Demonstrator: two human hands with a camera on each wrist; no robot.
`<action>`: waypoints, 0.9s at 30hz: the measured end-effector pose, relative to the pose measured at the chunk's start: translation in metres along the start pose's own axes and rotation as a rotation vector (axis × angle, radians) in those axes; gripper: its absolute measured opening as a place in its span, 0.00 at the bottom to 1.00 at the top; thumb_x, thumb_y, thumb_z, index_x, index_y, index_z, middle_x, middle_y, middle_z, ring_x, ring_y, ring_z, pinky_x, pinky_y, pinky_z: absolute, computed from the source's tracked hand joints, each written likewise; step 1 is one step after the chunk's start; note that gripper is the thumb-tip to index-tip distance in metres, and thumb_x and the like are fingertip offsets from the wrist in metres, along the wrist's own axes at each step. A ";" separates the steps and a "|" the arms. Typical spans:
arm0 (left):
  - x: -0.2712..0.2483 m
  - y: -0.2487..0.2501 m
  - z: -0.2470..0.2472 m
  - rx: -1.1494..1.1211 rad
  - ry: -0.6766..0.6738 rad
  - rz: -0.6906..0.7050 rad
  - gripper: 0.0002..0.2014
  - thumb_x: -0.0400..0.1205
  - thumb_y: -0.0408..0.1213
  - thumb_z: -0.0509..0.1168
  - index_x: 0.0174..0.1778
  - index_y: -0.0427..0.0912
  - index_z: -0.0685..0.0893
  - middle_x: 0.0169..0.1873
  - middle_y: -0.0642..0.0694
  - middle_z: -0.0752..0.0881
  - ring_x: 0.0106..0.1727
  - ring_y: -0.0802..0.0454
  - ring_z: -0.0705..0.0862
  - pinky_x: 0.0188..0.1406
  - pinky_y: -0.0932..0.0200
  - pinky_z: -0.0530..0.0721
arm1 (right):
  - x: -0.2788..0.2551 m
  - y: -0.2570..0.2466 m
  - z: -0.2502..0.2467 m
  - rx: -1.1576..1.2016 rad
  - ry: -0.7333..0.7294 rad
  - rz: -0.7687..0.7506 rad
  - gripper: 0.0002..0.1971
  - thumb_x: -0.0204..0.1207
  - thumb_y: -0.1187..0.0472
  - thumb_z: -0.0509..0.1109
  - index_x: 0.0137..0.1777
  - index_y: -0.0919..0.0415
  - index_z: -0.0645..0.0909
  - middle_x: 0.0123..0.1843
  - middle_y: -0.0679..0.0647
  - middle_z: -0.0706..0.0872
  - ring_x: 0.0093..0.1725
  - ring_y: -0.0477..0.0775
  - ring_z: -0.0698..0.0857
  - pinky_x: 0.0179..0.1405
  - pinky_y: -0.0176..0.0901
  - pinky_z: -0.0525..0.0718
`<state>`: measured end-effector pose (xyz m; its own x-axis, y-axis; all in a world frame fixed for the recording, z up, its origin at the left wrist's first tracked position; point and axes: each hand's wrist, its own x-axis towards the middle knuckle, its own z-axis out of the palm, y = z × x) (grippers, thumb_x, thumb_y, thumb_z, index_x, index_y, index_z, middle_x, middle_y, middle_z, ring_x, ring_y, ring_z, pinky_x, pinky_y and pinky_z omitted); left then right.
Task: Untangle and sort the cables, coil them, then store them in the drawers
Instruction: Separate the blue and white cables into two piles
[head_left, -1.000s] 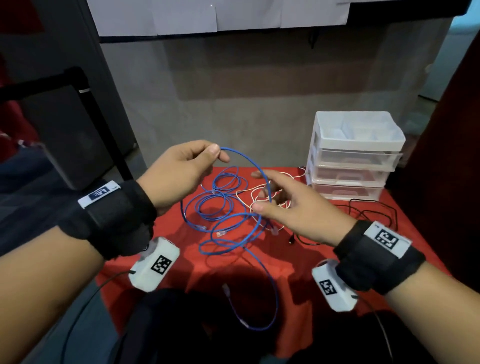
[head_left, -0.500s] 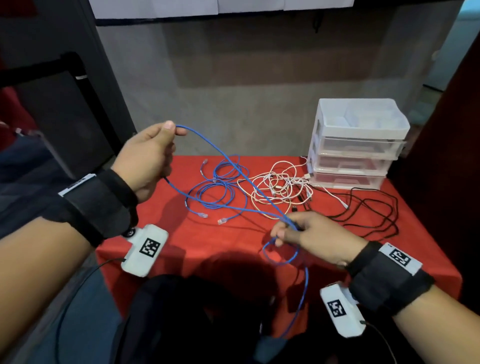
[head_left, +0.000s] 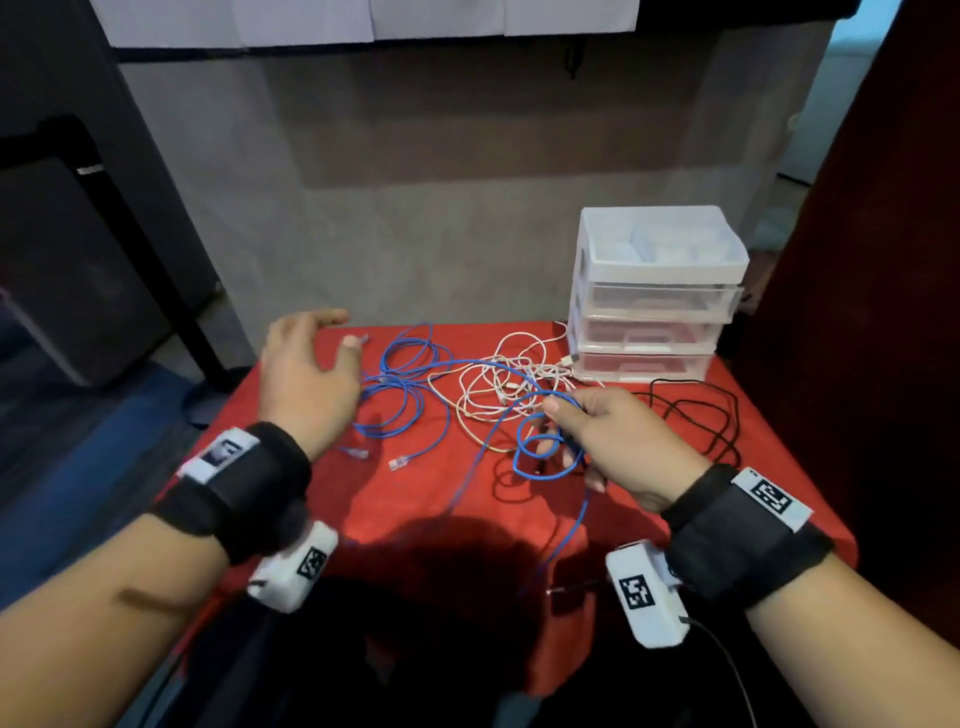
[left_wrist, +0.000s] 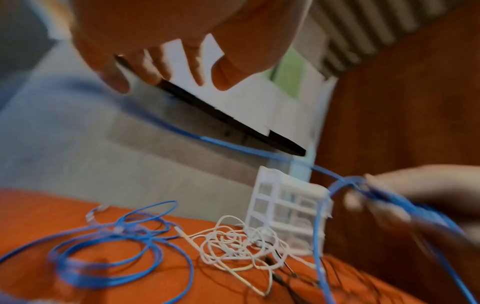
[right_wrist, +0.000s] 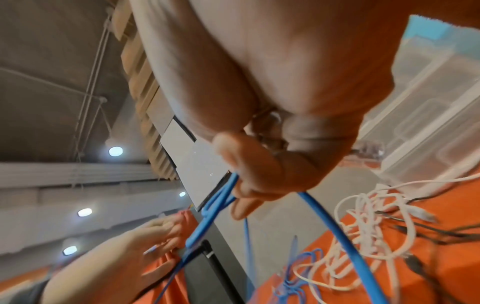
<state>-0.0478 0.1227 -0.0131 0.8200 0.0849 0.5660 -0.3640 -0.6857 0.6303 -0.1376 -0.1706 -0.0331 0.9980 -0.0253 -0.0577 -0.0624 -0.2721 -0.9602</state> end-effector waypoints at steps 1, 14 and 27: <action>-0.010 0.019 0.007 -0.043 -0.062 0.142 0.11 0.83 0.43 0.64 0.56 0.44 0.87 0.53 0.48 0.85 0.59 0.53 0.81 0.64 0.66 0.74 | 0.005 -0.007 0.000 0.035 -0.008 0.000 0.16 0.89 0.54 0.65 0.51 0.67 0.86 0.41 0.71 0.90 0.32 0.63 0.75 0.14 0.37 0.71; 0.020 0.040 0.129 -0.569 -0.547 0.018 0.10 0.80 0.48 0.70 0.37 0.49 0.91 0.55 0.47 0.85 0.63 0.61 0.82 0.64 0.72 0.72 | 0.110 -0.025 -0.012 0.658 0.046 -0.089 0.15 0.90 0.57 0.61 0.62 0.66 0.85 0.41 0.61 0.89 0.30 0.48 0.81 0.15 0.36 0.76; 0.033 -0.032 0.177 -0.804 -0.275 -0.561 0.11 0.87 0.41 0.67 0.41 0.45 0.91 0.42 0.47 0.88 0.45 0.53 0.83 0.55 0.44 0.80 | 0.155 0.025 -0.018 0.502 0.261 -0.039 0.11 0.88 0.63 0.64 0.50 0.63 0.88 0.45 0.51 0.89 0.37 0.43 0.84 0.30 0.37 0.81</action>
<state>0.0693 0.0194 -0.1084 1.0000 0.0065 0.0011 -0.0018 0.0993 0.9951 0.0156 -0.1987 -0.0608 0.9604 -0.2783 -0.0116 0.0496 0.2118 -0.9760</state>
